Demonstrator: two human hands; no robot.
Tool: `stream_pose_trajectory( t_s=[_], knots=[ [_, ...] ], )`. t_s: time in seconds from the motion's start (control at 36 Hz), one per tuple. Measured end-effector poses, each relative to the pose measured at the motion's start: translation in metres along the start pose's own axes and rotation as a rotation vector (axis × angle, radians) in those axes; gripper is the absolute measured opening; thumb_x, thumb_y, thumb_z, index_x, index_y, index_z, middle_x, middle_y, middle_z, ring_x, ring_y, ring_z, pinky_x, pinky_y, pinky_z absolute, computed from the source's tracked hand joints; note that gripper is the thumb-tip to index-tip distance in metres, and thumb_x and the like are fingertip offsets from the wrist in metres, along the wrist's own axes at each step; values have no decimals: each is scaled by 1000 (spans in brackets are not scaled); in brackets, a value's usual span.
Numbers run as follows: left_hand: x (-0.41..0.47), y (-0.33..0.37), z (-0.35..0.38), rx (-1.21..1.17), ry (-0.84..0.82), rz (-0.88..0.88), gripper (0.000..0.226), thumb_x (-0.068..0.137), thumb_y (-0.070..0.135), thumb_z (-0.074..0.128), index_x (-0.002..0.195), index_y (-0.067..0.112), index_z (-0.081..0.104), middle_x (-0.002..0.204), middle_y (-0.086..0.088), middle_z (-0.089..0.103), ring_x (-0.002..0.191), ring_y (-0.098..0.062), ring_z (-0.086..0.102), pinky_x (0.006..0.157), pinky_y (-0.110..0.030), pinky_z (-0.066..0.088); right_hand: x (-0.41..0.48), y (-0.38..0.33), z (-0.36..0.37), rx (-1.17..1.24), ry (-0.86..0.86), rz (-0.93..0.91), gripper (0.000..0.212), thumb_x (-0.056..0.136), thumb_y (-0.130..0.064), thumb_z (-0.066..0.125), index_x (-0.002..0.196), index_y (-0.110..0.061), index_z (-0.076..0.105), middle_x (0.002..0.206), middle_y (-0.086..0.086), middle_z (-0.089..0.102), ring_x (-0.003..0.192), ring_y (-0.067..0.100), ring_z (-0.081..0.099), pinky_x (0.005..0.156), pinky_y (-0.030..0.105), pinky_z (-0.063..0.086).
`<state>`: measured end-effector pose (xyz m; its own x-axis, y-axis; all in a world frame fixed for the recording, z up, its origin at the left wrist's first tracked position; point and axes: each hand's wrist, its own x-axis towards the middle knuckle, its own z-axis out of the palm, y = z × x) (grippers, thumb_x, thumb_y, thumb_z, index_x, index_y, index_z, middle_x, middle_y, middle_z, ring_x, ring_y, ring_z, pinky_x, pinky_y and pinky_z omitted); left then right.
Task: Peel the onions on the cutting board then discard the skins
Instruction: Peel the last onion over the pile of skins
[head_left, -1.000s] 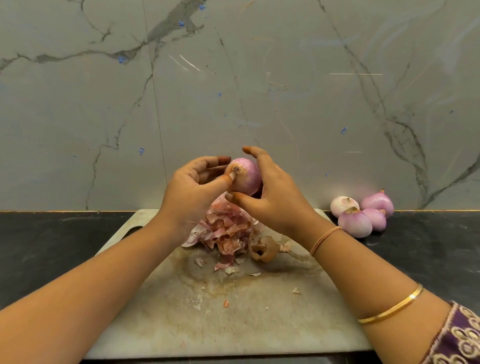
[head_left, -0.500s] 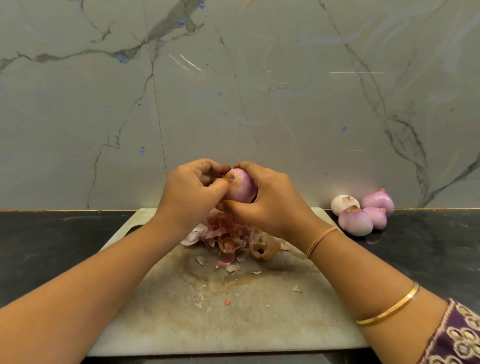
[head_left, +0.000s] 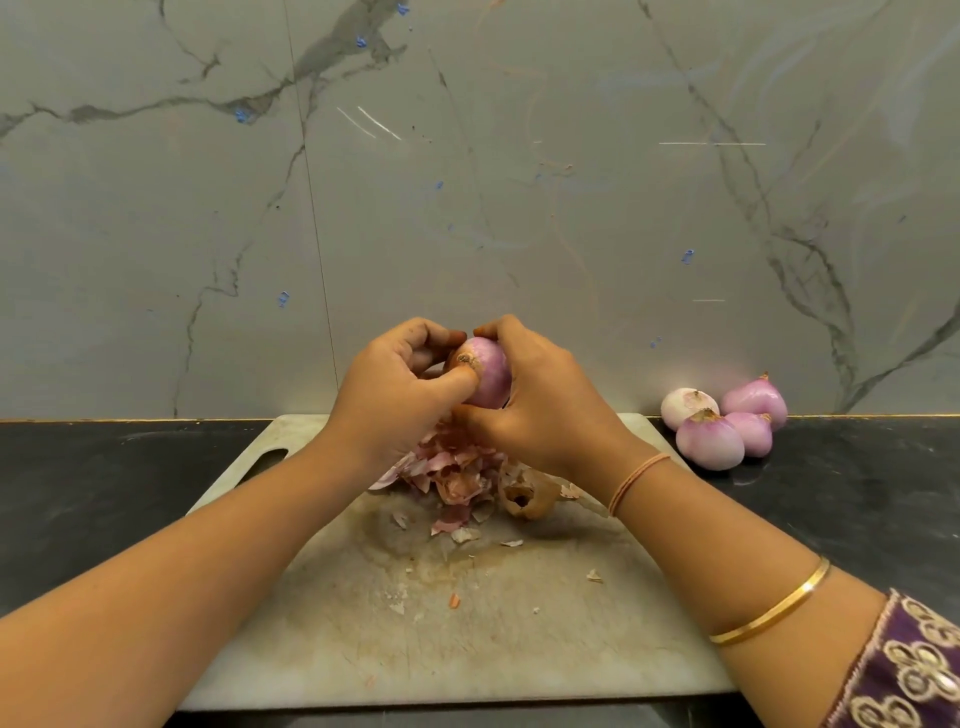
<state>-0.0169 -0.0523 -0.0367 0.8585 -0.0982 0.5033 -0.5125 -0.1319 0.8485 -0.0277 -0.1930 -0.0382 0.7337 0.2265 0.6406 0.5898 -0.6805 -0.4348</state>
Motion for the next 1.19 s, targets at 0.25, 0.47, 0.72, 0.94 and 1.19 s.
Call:
stream_pose_trajectory(
  t_s=[0.25,0.47,0.72,0.94,1.19],
  knots=[
    [-1,-1,-2,116,11,68,21,80,7,66,84,27,64,66,16,70,63,4,63,62,-11,48,-2,-3,0,0,-23,-3,44,82,-28,73,118,-11,54,106,4,66,91,20,62,77,39,54],
    [-1,-1,-3,193,23,117,24,80,7,65,82,30,63,73,13,71,67,3,64,68,-15,52,-2,-3,0,15,-13,-19,44,83,-29,72,119,-11,54,107,3,66,91,18,62,76,32,54],
    [3,1,-13,15,-57,24,39,89,-9,45,87,22,69,77,10,72,75,-5,69,62,-19,56,-1,4,-4,143,-38,48,56,76,-36,80,122,-17,53,106,-6,60,93,9,60,77,12,51],
    [2,-1,-8,1,-41,61,19,85,16,69,100,23,62,101,2,71,92,-9,69,76,-24,57,1,5,-4,247,19,112,47,76,-30,81,113,-20,55,97,-10,61,87,6,61,72,10,51],
    [-1,1,-4,228,105,255,18,83,7,70,81,24,65,86,13,69,78,3,68,68,-12,53,1,4,-1,259,40,110,45,77,-34,79,112,-19,53,101,-6,62,88,7,62,71,14,54]
  ],
)
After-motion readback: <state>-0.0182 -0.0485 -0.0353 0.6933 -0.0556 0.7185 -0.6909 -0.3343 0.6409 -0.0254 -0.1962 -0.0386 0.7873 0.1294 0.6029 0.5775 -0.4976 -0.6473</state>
